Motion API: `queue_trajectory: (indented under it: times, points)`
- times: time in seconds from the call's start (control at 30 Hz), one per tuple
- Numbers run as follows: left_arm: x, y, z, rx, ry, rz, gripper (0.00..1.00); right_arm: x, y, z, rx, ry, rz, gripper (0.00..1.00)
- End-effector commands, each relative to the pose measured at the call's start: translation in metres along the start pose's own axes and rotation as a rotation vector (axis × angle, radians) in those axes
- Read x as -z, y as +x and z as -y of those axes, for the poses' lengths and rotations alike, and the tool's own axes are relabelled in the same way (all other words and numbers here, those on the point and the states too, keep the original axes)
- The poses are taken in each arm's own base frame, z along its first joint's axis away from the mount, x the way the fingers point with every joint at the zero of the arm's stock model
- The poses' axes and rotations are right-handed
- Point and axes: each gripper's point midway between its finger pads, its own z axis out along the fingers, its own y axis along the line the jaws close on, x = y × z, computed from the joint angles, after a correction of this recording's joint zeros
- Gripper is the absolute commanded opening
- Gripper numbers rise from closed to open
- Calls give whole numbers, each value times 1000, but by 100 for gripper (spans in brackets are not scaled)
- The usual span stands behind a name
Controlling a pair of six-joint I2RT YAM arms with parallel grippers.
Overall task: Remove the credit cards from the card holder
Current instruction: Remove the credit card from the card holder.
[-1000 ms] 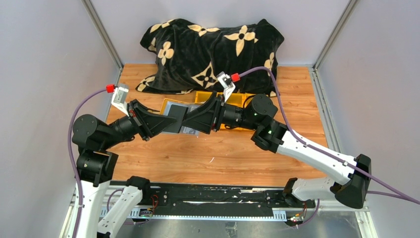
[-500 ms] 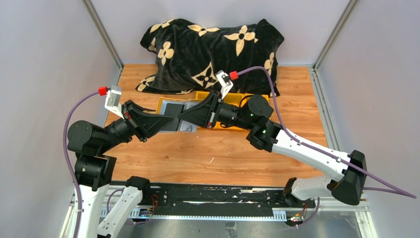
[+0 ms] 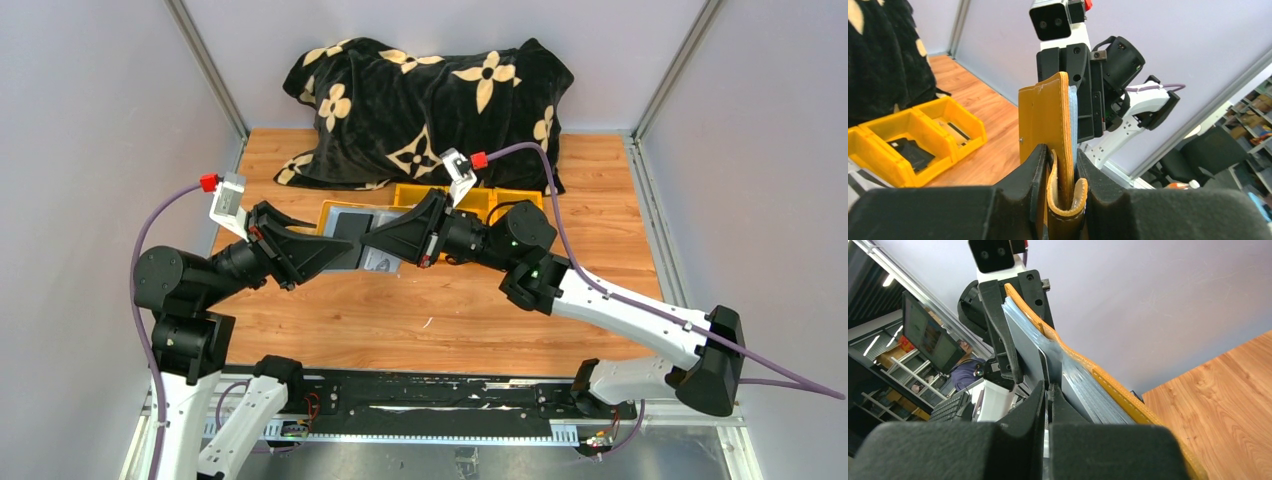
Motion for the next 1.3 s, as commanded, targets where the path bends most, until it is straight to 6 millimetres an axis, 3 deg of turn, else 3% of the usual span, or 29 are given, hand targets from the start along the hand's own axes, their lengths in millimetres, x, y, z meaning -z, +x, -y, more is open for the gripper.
queue_trajectory:
  times: [0.0,0.23,0.4,0.77,1.0,1.27]
  points:
    - [12,18,48,45,218,-141,26,0,4,21,-20,37,59,0]
    - [12,17,51,58,230,-148,16,12,1,7,-62,-89,94,0]
    - [12,16,53,61,228,-150,15,21,5,-3,-54,-146,90,0]
    - [11,11,55,63,223,-143,10,40,6,-11,-30,-202,115,0]
    - [12,9,57,60,224,-138,0,42,8,-14,-30,-225,112,0]
    - [11,8,56,56,222,-134,0,44,11,-11,-33,-225,106,0]
